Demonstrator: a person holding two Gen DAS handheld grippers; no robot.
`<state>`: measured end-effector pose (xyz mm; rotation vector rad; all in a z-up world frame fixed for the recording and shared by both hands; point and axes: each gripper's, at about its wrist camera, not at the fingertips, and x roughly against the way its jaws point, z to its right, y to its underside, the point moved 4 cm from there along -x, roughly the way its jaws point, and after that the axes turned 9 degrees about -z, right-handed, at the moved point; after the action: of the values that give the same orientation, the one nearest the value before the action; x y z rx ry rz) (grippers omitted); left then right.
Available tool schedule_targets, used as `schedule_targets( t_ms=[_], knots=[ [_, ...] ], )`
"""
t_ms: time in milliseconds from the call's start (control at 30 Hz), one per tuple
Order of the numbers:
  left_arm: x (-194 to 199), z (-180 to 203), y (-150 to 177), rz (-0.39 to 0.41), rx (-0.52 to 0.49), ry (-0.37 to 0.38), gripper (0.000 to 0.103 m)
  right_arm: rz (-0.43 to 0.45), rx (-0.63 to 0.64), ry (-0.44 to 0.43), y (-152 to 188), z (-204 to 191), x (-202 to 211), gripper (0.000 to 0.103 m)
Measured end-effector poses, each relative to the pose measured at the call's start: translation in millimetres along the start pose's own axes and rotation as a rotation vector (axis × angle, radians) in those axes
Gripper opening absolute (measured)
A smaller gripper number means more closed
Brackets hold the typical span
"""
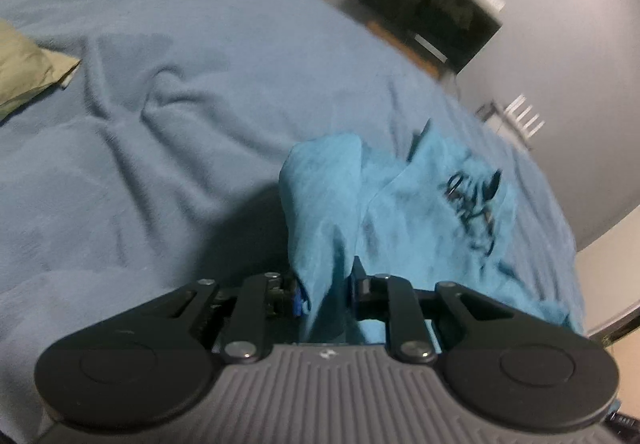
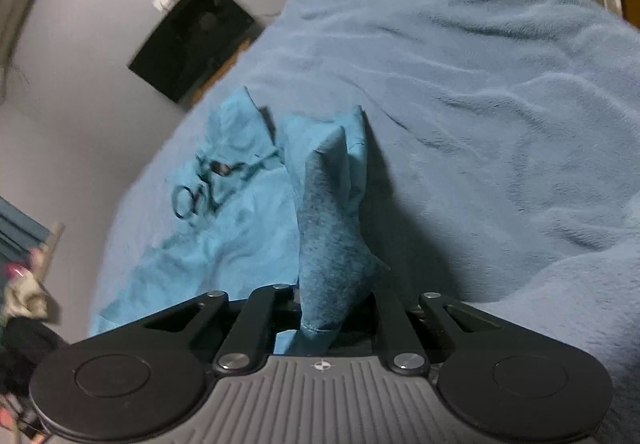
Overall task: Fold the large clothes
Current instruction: 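Grasp the jacket edge with the right gripper while the left gripper grasps the hem, then release the jacket with both grippers and reposition above it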
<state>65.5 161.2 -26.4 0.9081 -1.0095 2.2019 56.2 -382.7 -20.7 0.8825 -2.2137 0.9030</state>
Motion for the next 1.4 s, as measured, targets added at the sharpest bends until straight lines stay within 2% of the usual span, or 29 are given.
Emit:
schedule_targets(
  t_ms=[33, 67, 100, 133, 167, 233, 300, 333, 400, 500, 633, 767, 833, 1000, 1233, 1333, 1400],
  knots=[
    [1, -3, -1, -0.009, 0.017, -0.010, 0.023, 0.012, 0.002, 0.034, -2, -2, 3, 0.026],
    [7, -7, -1, -0.002, 0.031, -0.027, 0.031, 0.040, -0.007, 0.070, -3, -2, 7, 0.043],
    [14, -9, -3, 0.021, 0.035, -0.047, 0.036, 0.076, -0.022, 0.107, -7, -2, 14, 0.066],
    [20, -10, -5, 0.049, 0.035, -0.068, 0.050, 0.133, -0.035, 0.137, -10, 0, 23, 0.075],
    [31, -11, -7, 0.092, 0.025, -0.095, 0.058, 0.194, -0.035, 0.161, -15, 1, 34, 0.082],
    [48, -7, -11, 0.154, -0.024, -0.116, 0.062, 0.263, 0.002, 0.188, -20, -4, 47, 0.081],
    [56, 5, -14, 0.178, -0.086, -0.104, 0.062, 0.297, 0.057, 0.182, -25, -14, 53, 0.081],
    [57, 14, -16, 0.182, -0.129, -0.095, 0.066, 0.297, 0.096, 0.167, -26, -21, 52, 0.081],
    [53, 36, -16, 0.180, -0.222, -0.090, 0.072, 0.264, 0.191, 0.159, -29, -37, 43, 0.081],
    [35, 74, -11, 0.156, -0.357, -0.089, 0.073, 0.229, 0.365, 0.172, -25, -68, 21, 0.080],
    [-5, 112, -5, 0.095, -0.419, -0.031, 0.073, 0.147, 0.517, 0.191, -27, -107, -27, 0.080],
    [-54, 133, 7, -0.004, -0.474, -0.065, 0.073, 0.021, 0.536, 0.185, -27, -113, -76, 0.080],
    [-72, 141, 15, -0.036, -0.522, -0.083, 0.073, -0.011, 0.539, 0.155, -30, -116, -93, 0.080],
    [-118, 162, 25, -0.090, -0.626, -0.107, 0.073, -0.025, 0.568, 0.187, -40, -120, -135, 0.080],
    [-176, 187, 13, -0.103, -0.710, -0.153, 0.073, -0.012, 0.624, 0.203, -52, -131, -195, 0.080],
    [-203, 182, -1, -0.108, -0.706, -0.221, 0.073, 0.017, 0.652, 0.231, -57, -132, -211, 0.080],
    [-219, 172, -13, -0.141, -0.647, -0.239, 0.073, 0.045, 0.646, 0.240, -62, -128, -217, 0.079]
  ],
)
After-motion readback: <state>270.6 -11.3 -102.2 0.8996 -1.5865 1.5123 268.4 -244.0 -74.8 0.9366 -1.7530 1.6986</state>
